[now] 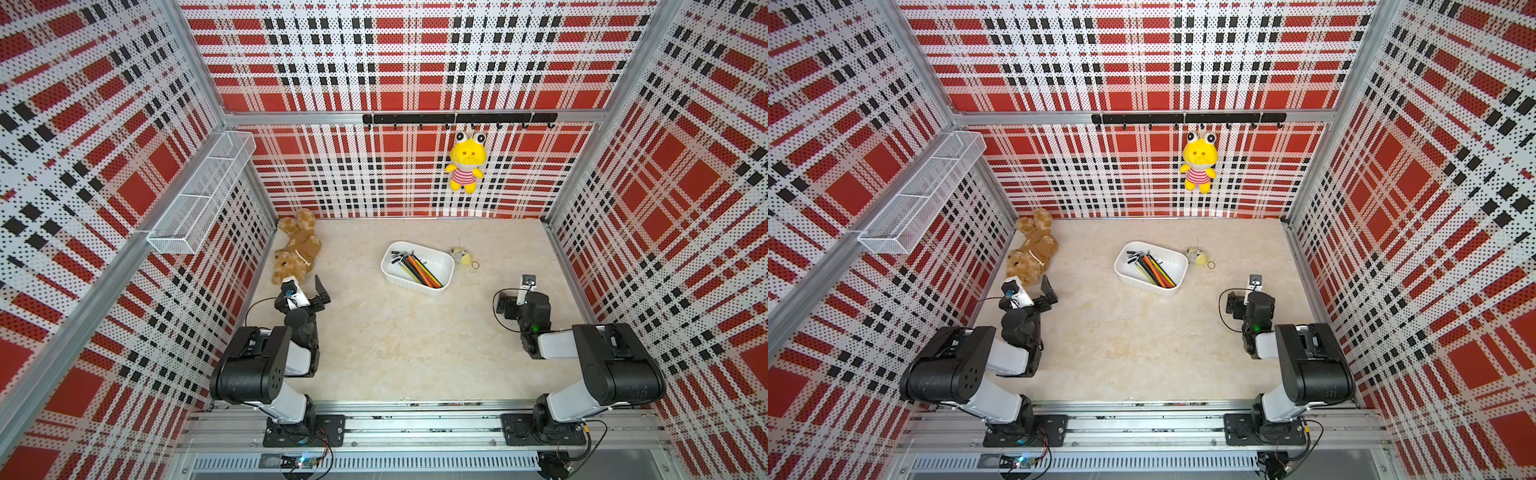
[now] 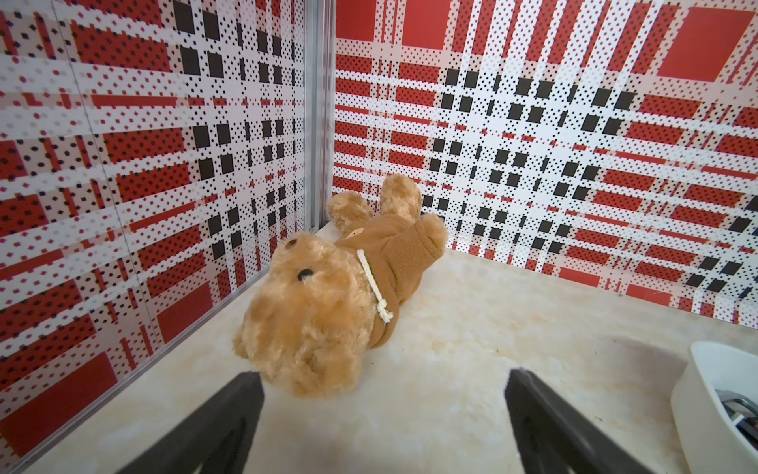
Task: Put the hex key on the desktop into the storage box
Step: Reset both arms
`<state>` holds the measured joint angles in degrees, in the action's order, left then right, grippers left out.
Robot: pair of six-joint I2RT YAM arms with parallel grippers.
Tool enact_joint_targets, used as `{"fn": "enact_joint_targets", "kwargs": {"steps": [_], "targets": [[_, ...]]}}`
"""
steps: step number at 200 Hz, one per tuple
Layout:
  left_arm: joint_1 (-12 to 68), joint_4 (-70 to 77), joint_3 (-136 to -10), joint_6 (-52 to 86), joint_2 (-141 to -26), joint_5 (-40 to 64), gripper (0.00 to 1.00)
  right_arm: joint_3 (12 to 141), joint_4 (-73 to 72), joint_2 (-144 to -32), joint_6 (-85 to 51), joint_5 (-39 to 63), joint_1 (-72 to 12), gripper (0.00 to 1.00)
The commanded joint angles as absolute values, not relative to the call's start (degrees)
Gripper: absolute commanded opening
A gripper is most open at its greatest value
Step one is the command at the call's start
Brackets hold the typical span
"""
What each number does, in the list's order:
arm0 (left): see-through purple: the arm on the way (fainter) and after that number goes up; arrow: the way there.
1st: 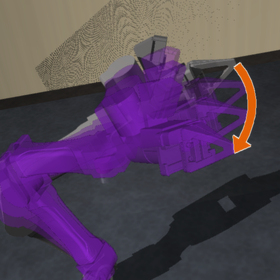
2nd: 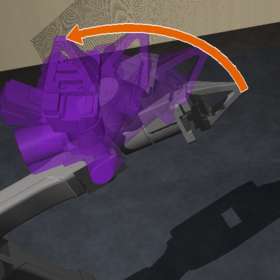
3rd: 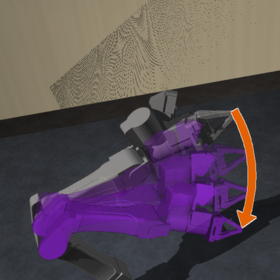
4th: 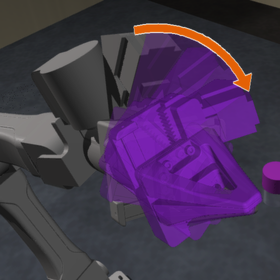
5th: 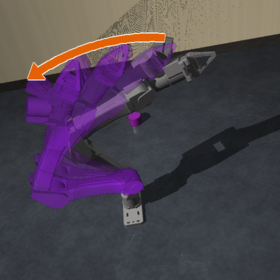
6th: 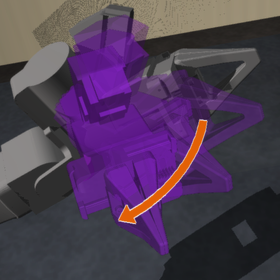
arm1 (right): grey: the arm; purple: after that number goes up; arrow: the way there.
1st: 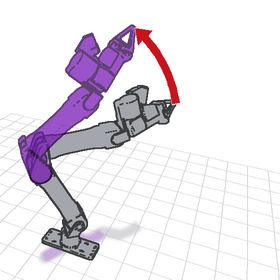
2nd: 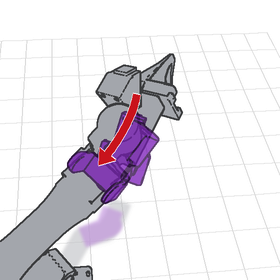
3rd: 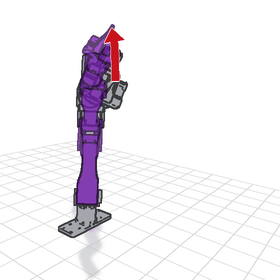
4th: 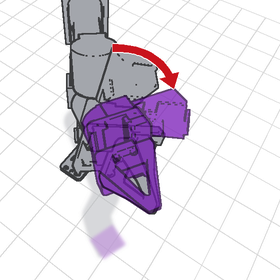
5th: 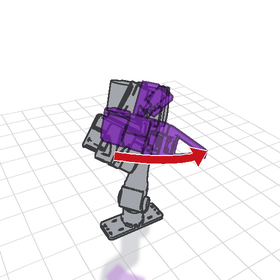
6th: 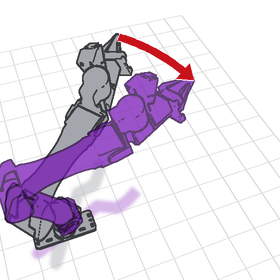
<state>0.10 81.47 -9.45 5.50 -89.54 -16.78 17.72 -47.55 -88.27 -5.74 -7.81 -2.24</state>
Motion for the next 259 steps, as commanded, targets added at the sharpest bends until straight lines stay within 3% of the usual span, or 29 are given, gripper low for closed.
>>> {"fn": "enact_joint_targets", "kwargs": {"steps": [1, 259], "targets": [[0.6, 82.6, -10.3, 4.8, -90.1, -17.3, 0.99, 17.9, -60.3, -88.5, -3.2, -7.2, -2.2, 1.0], [2.7, 80.1, -11.9, 2.6, -90.2, -20.0, 0.99, 18.0, -60.4, -88.4, -3.2, -7.2, -2.3, 1.0]]}}
